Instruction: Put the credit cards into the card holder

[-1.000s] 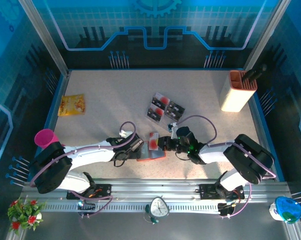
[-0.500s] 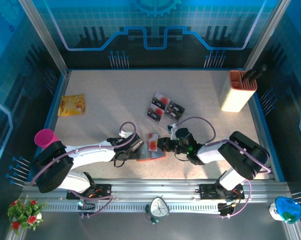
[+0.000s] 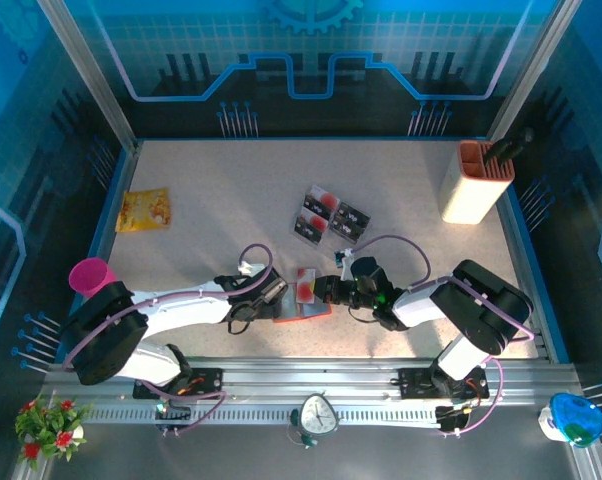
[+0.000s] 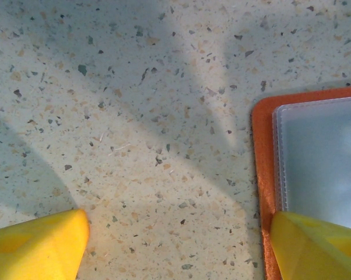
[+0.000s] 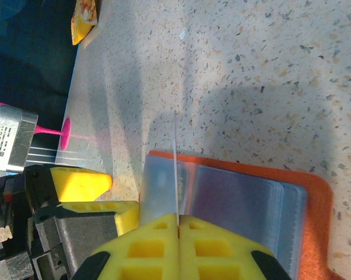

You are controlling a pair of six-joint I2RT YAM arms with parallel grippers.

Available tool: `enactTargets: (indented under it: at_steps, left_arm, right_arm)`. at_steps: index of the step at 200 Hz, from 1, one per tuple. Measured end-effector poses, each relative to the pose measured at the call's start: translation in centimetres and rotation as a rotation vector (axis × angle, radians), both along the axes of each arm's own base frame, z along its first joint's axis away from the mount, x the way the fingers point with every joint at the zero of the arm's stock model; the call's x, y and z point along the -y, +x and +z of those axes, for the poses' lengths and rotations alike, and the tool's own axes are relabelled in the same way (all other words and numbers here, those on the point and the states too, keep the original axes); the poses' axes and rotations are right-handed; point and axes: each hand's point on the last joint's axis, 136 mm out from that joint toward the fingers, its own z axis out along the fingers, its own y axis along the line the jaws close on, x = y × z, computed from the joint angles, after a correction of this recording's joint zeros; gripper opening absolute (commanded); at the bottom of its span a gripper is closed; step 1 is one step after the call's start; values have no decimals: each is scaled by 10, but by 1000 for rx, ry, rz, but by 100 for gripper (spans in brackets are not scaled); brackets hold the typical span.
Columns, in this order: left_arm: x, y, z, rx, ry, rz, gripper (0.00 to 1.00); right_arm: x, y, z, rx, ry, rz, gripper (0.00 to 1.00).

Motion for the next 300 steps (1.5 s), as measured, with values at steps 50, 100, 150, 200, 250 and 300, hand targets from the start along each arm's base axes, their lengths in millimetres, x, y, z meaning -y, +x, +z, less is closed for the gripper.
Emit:
enactTargets:
  at_steps: [50,100,150,200,250,300]
  left_arm:
    - [9,8,18,33,-38,-7,84]
    - [22,18,25,51,-56,-28,83]
    - [12,8,9,13,-22,-22,83]
    - [10,7,2,3,-10,-21,83]
    - [12,8,1,8,-16,-21,83]
    - [12,8,1,8,-17,-17,83]
  right_arm:
    - [1,-1,1,-5,-5,1,0]
    - [2,-2,7,-1,-2,1,0]
    - [3,-3,8,-3,-3,1,0]
    - [1,-2,8,1,4,3,0]
    - [-1,-3,-2,-27,8,8,0]
    - [-3,-3,-6,-41,22,7,0]
